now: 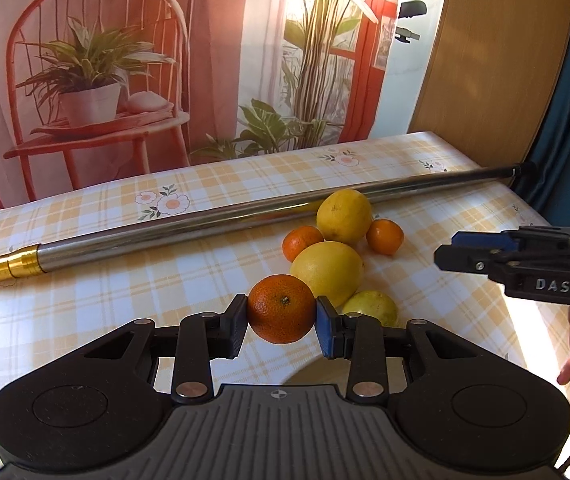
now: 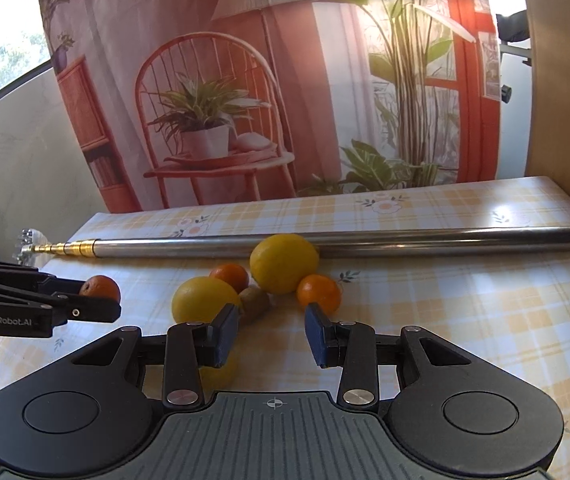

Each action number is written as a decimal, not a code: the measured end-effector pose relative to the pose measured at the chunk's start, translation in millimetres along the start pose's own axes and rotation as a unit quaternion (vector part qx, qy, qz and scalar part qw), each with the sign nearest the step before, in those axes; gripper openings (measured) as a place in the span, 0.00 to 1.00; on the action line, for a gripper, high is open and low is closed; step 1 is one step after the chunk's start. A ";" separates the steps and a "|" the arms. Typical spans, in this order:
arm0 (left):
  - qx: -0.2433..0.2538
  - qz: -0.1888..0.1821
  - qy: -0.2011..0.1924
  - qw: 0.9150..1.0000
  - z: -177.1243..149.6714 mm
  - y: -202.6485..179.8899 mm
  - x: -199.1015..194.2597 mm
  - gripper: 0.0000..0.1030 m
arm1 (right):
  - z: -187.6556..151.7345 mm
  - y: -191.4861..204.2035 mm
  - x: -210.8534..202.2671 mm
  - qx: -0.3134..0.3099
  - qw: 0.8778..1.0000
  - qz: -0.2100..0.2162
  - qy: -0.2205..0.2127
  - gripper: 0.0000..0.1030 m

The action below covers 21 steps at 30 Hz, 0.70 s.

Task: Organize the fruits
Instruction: 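Close the left tool on a mandarin while the right tool approaches a yellow lemon, then close the right tool on the yellow lemon while the left tool carries the mandarin to the plate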

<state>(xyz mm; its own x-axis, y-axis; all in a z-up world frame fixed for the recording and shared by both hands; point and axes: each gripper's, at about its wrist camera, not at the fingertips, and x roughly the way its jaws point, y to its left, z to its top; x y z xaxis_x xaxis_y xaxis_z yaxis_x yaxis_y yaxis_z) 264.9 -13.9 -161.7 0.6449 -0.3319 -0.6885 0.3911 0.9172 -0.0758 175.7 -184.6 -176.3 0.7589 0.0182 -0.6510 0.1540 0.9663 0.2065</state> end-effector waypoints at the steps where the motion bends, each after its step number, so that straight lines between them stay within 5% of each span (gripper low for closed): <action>1: -0.001 0.004 -0.005 1.000 -2.3 -0.3 -6.5 0.36 | -0.7 3.3 3.1 -0.001 1.000 0.005 0.005 0.34; 10: -0.034 0.022 -0.043 0.998 -29.4 5.4 -50.2 0.36 | -5.8 25.1 35.3 0.008 0.998 0.032 0.053 0.35; 21: -0.085 0.036 -0.042 0.995 -48.1 21.6 -53.4 0.36 | -9.0 27.3 57.9 0.057 0.993 0.042 0.096 0.43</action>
<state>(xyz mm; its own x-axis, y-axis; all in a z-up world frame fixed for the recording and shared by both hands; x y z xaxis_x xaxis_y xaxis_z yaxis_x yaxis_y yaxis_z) 207.3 34.2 -161.3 0.7228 -0.2744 -0.6342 0.2299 0.9610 -0.1537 218.2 -154.9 -215.0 0.6391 0.1569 -0.7530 0.1735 0.9243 0.3399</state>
